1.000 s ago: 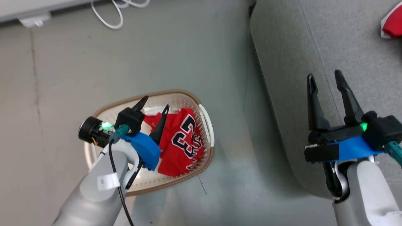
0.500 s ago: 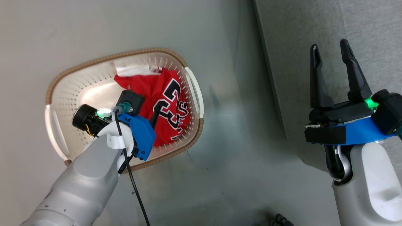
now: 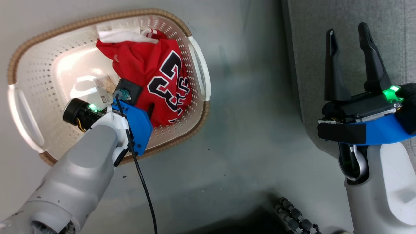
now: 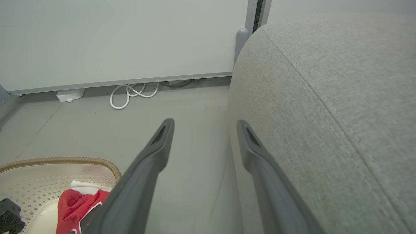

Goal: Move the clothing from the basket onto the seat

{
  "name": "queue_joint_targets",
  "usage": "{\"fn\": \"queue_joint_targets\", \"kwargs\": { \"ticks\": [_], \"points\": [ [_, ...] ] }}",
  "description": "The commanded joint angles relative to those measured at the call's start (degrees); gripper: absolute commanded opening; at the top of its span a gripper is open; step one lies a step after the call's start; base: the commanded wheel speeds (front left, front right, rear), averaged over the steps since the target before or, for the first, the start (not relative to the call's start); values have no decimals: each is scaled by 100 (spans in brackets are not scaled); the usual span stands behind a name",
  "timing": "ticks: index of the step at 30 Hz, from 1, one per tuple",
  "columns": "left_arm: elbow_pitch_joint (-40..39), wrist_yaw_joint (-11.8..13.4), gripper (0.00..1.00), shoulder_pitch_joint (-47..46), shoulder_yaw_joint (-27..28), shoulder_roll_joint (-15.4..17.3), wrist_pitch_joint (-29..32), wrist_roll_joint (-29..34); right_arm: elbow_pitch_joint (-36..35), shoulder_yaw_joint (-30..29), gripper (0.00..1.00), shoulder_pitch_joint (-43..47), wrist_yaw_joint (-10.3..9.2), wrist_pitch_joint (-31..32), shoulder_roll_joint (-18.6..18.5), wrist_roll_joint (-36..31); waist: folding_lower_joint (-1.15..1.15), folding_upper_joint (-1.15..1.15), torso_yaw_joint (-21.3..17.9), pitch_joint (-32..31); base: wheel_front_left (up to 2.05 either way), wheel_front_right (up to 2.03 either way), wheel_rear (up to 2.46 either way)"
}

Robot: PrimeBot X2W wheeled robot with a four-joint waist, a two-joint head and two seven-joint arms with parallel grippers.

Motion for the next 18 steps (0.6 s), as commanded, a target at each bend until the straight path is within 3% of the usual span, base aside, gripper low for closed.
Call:
{"fn": "queue_joint_targets", "kwargs": {
  "ticks": [1, 11, 12, 13, 15, 18],
  "points": [
    [13, -7, 100, -135, -16, 22, 0, -15, -27, 2, 100, -70, 1, -6, 12, 45, -1, 0, -52, 128, 0, 0, 0],
    [45, -7, 100, -448, -548, 6, -148, -355, -114, -57, 100, -32, 1, -5, 11, 63, -1, 0, -121, 491, 0, 0, 0],
    [48, -7, 95, -462, -596, 9, -160, -390, -109, -58, 100, -37, 1, -5, 11, 60, -1, 0, -121, 500, 0, 0, 0],
    [63, -7, 42, -494, -644, 21, -163, -432, -108, -55, 100, -46, 1, -5, 11, 53, -1, 0, -123, 508, 0, 0, 0],
    [115, -7, 0, -547, -740, 27, -120, -484, -129, -75, 100, -83, 1, -5, 11, 51, -1, 0, -130, 518, 0, 0, 0],
    [133, -7, 0, -585, -842, 5, -216, -562, -132, -110, 100, -117, 1, -5, 9, 49, -1, 0, -118, 515, 0, 0, 0]
  ]
}}
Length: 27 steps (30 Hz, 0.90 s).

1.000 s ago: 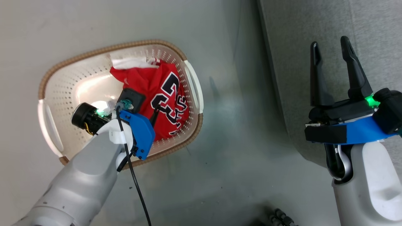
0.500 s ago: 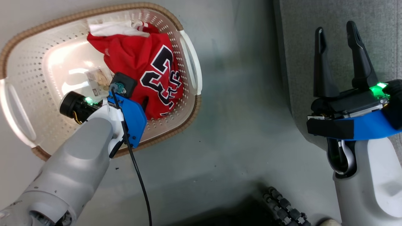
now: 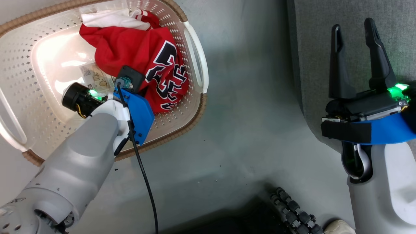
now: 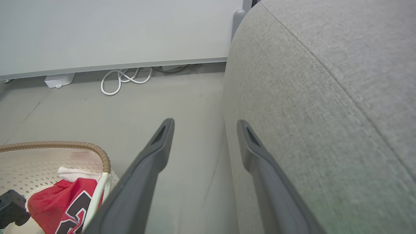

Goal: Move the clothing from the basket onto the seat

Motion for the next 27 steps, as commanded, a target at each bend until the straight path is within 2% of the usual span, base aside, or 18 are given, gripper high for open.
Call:
{"fn": "queue_joint_targets", "kwargs": {
  "ticks": [1, 9, 14, 19, 27],
  "points": [
    [14, -7, 0, -84, -36, -8, -30, -32, -3, -54, 100, -95, 1, -5, 3, 15, -1, 0, 14, -15, 0, 0, 0],
    [-59, -7, 0, -23, -183, -114, -717, -178, 45, -104, 100, -83, 1, -6, 3, -61, -1, 0, 172, -387, 0, 0, 0],
    [-103, -7, 0, 6, -190, -220, -1224, -305, 121, -180, 100, 22, 1, -5, 3, -204, -1, 0, 422, -798, 0, 0, 0],
    [-259, -7, 0, 2, -39, -349, -1401, -359, 247, -277, 100, 108, 1, -5, 3, -387, -1, 0, 739, -1261, 0, 0, 0],
    [-1222, 108, 0, 346, 1042, -231, -1408, 316, 450, -322, 100, 284, 1, -5, 2, -560, -1, 0, 1100, -2098, 0, 0, 0]
  ]
}}
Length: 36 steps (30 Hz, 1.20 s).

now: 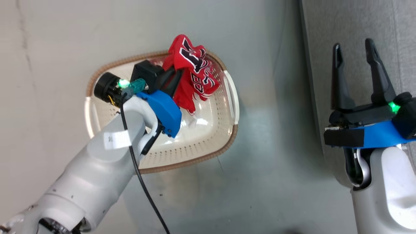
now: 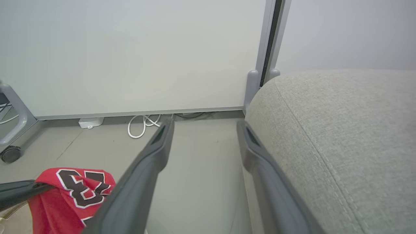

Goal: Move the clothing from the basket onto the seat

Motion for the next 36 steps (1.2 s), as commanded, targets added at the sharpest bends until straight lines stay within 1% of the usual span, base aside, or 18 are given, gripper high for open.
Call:
{"fn": "queue_joint_targets", "kwargs": {
  "ticks": [1, 3, 9, 14, 18, 21, 27, 32, 36],
  "points": [
    [-126, 28, 0, 104, 128, 27, -28, 117, 36, -26, 100, 98, 1, -5, -3, -40, 0, 0, 221, -425, 0, 0, 0],
    [-362, 60, 0, 277, 413, 78, -28, 361, 90, -39, 100, 179, 1, -5, -2, -44, 0, 0, 266, -655, 0, 0, 0],
    [-970, 23, 0, 815, 1157, 90, -29, 1004, 270, -71, 100, 510, 1, -5, -2, -123, 0, 0, 352, -1378, 0, 0, 0],
    [-1340, -24, 0, 1122, 1574, 49, -30, 1432, 375, -93, 100, 819, 1, -6, -2, -131, 0, 0, 387, -1974, 0, 0, 0],
    [-1610, -60, 0, 1272, 1853, 5, -29, 1629, 438, -56, 100, 1079, 1, -5, -2, -94, 0, 0, 380, -2366, 0, 0, 0],
    [-1744, -84, 0, 1333, 1943, -50, -29, 1761, 477, -24, 100, 1221, 1, -5, -2, -51, 0, 0, 365, -2639, 0, 0, 0],
    [-1909, -107, 0, 1418, 1899, -159, -29, 1914, 562, 4, 100, 1548, 1, -5, -2, 5, 0, 0, 333, -3179, 0, 0, 0],
    [-2033, -100, 0, 1472, 1771, -192, -30, 1825, 606, 14, 100, 1793, 1, -5, -2, 13, 0, 0, 327, -3498, 0, 0, 0],
    [-2059, -100, 0, 1493, 1674, -174, -30, 1779, 617, 38, 100, 1891, 1, -5, -2, 44, 0, 0, 329, -3627, 0, 0, 0]
  ]
}}
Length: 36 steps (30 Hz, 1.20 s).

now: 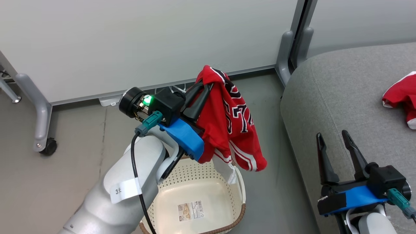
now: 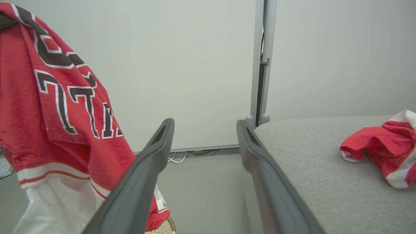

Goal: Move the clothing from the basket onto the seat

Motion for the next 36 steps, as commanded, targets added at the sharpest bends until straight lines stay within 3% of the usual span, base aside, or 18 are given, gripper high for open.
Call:
{"fn": "queue_joint_targets", "kwargs": {
  "ticks": [1, 9, 18, 29, 36],
  "points": [
    [-29, -11, 0, 65, -28, 24, -29, -12, 7, 11, 100, 98, 1, -5, 0, 28, 1, -1, 2, -58, 0, 0, 0],
    [-63, -10, 0, 50, -131, 41, -29, -42, -102, 123, 100, 7, 1, -5, -9, -1, 1, -1, 58, -94, 0, 0, 0],
    [-115, -11, 0, -87, -150, 38, -29, 19, -151, 889, 100, -614, 1, -5, -138, 10, 1, -1, 123, -1, 0, 0, 0],
    [-226, -11, 0, -314, -241, -43, -29, 113, 495, 2053, 100, -1962, 1, -5, -223, -28, 1, -1, 326, 282, 0, 0, 0],
    [-374, -11, 0, -423, -383, -135, -29, 178, 1183, 2379, 100, -2590, 1, -5, -231, -184, 1, -1, 496, 454, 0, 0, 0]
  ]
}}
